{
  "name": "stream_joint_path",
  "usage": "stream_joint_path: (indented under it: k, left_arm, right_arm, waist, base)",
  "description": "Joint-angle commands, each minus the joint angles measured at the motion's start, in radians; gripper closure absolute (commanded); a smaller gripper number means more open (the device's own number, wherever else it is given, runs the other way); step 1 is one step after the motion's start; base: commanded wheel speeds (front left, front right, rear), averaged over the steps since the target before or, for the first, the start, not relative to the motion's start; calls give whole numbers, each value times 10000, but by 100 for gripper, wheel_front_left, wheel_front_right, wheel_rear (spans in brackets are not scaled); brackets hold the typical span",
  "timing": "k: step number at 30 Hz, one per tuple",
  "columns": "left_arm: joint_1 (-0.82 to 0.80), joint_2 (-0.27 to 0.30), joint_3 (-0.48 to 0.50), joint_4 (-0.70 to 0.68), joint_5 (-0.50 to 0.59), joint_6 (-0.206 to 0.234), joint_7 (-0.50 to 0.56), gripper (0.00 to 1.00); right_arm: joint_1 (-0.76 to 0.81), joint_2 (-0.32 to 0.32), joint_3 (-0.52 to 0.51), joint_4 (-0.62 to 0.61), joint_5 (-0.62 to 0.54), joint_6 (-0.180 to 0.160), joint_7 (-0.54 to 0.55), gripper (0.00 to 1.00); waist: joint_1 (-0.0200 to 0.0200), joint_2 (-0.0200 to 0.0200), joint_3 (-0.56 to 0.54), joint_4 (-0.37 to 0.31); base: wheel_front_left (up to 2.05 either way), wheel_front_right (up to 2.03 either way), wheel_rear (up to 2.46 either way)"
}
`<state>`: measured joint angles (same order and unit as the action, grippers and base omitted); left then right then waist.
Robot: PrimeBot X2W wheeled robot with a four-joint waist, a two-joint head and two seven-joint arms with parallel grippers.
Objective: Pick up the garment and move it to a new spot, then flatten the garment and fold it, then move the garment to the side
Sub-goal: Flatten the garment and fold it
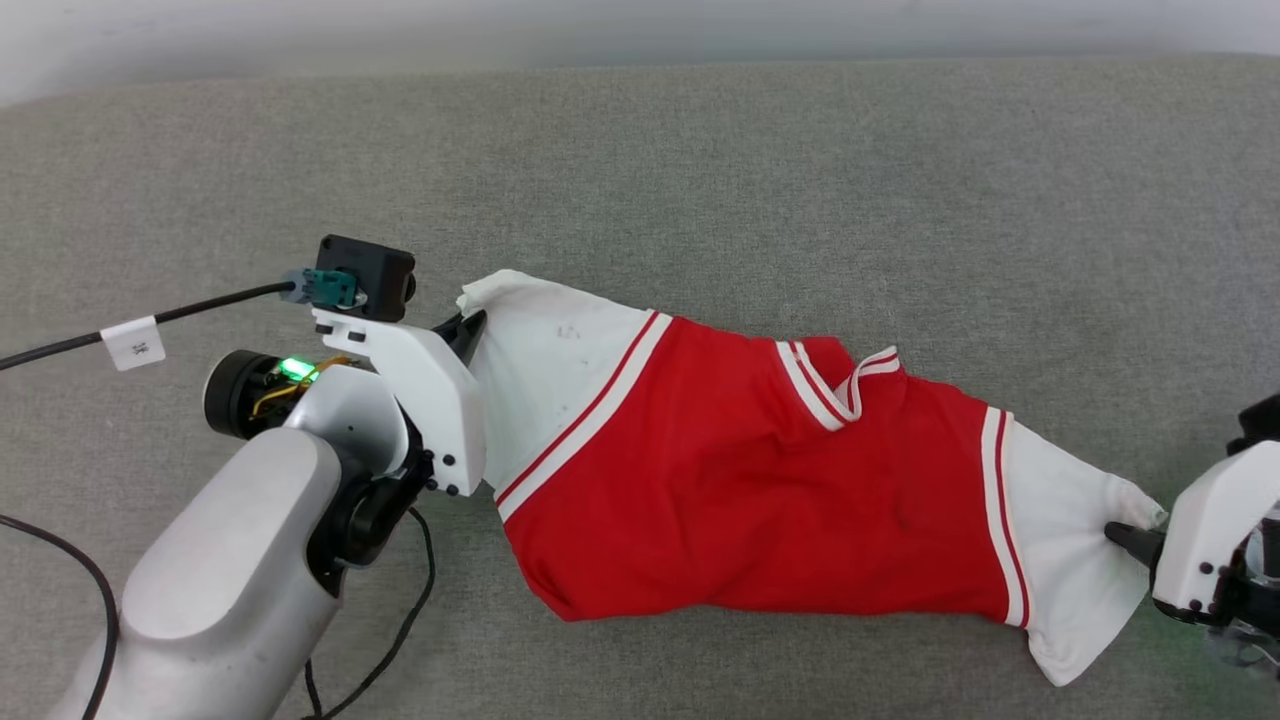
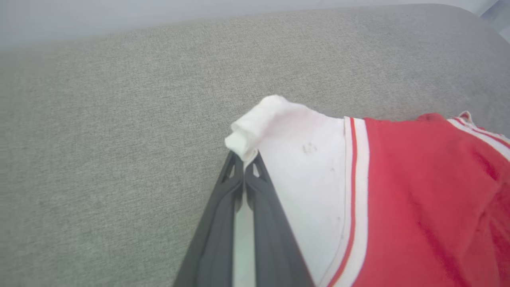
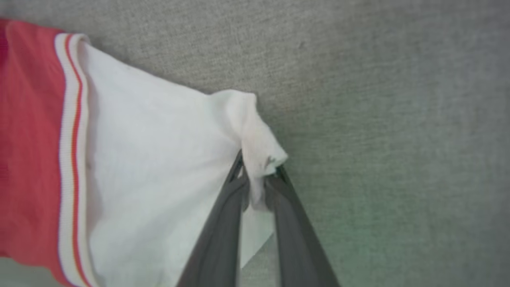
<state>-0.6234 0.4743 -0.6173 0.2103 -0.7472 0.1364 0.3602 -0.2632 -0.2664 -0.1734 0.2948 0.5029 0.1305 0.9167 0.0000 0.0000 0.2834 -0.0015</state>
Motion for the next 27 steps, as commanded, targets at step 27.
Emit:
stream_joint_path:
  k: [27]
  left_arm:
    - [-2706,-328,1022,3603,362,-554,-2738,100]
  right_arm:
    - [-4538,-1317,1593,811,-1601,-1,-2859,100]
  waist:
    - [0,0,-2535,-331]
  base:
    - [0,0,0]
